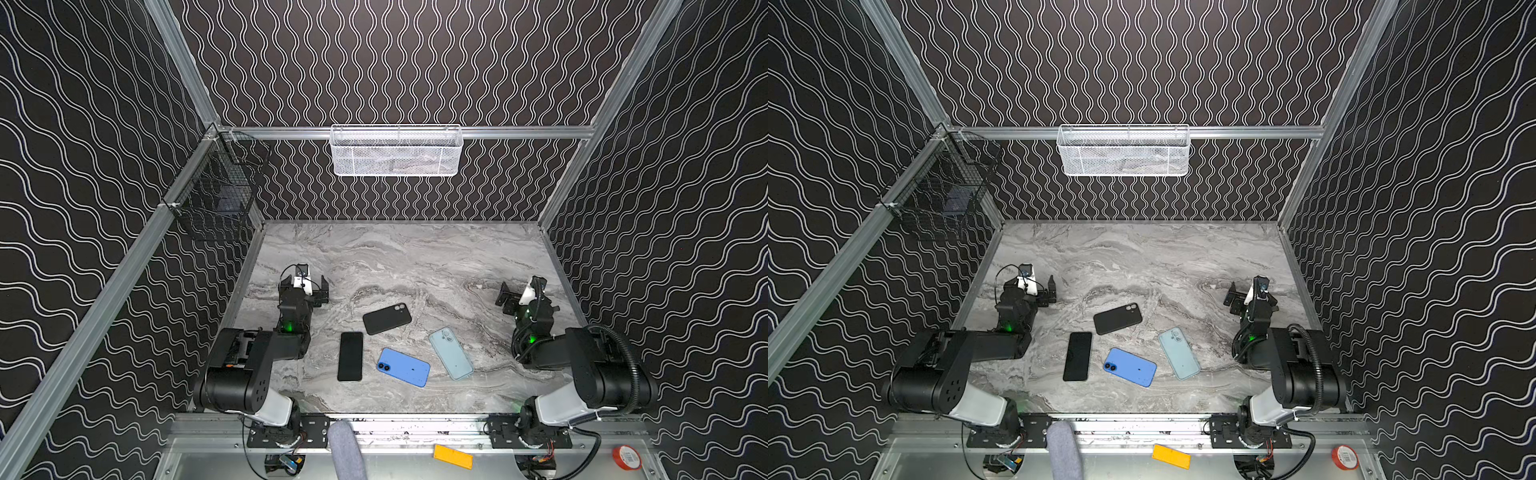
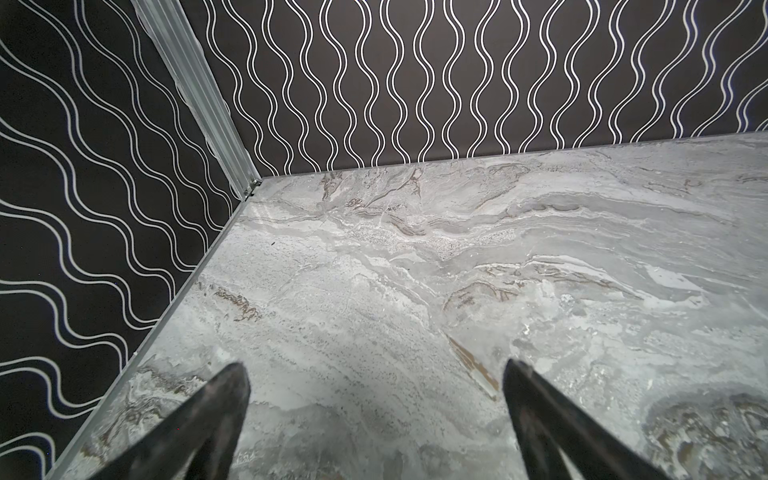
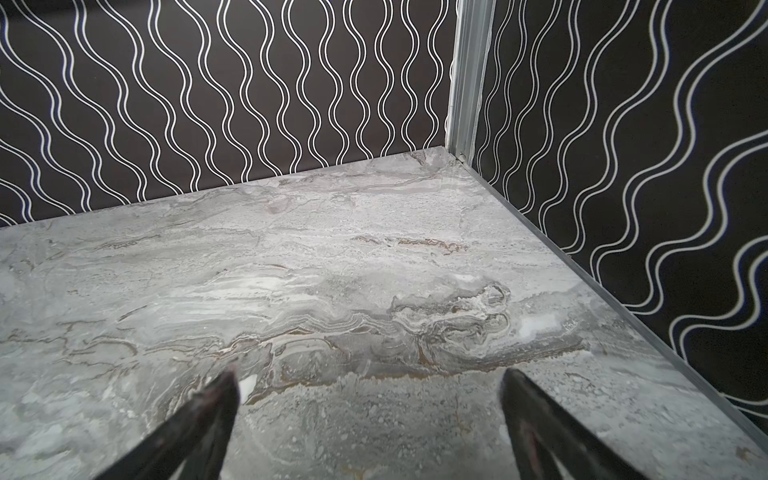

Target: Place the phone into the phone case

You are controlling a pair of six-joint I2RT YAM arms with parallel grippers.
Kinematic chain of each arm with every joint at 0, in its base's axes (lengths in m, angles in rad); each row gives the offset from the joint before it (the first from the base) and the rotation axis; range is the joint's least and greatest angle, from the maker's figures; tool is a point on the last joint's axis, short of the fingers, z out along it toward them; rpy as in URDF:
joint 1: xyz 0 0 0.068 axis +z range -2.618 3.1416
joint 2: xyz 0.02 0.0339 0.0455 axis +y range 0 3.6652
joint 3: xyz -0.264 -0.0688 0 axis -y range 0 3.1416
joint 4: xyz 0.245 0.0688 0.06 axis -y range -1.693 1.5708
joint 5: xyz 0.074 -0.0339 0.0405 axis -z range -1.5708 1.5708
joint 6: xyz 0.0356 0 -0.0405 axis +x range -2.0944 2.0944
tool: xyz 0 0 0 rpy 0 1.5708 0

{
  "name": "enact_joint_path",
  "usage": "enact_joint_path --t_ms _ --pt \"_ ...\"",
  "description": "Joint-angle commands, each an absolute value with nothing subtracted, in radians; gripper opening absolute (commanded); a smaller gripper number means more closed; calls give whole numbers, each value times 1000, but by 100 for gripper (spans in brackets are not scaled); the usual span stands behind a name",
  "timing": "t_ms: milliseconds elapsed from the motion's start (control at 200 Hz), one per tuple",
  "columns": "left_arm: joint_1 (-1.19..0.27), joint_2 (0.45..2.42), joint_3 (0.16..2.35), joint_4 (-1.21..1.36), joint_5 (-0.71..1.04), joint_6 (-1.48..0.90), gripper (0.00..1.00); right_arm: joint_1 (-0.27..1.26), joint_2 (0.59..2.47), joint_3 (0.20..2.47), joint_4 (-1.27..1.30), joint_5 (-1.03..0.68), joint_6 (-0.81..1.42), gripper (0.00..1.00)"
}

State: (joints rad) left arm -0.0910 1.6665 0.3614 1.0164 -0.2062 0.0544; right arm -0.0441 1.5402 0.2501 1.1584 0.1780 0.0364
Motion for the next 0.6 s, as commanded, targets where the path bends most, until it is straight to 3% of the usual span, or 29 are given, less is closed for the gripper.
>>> enact_joint_path --t_ms 0,295,460,596 --pt "-91 1667 370 1038 -206 53 99 -43 1540 251 1200 184 37 100" --pt "-91 1663 365 1043 -201 51 98 -43 1538 247 1206 185 39 100" --pt "-91 1652 352 1061 -228 42 99 -43 1502 175 1299 276 82 100" --pt "-91 1478 371 878 -274 24 98 -43 1491 126 1404 237 59 100"
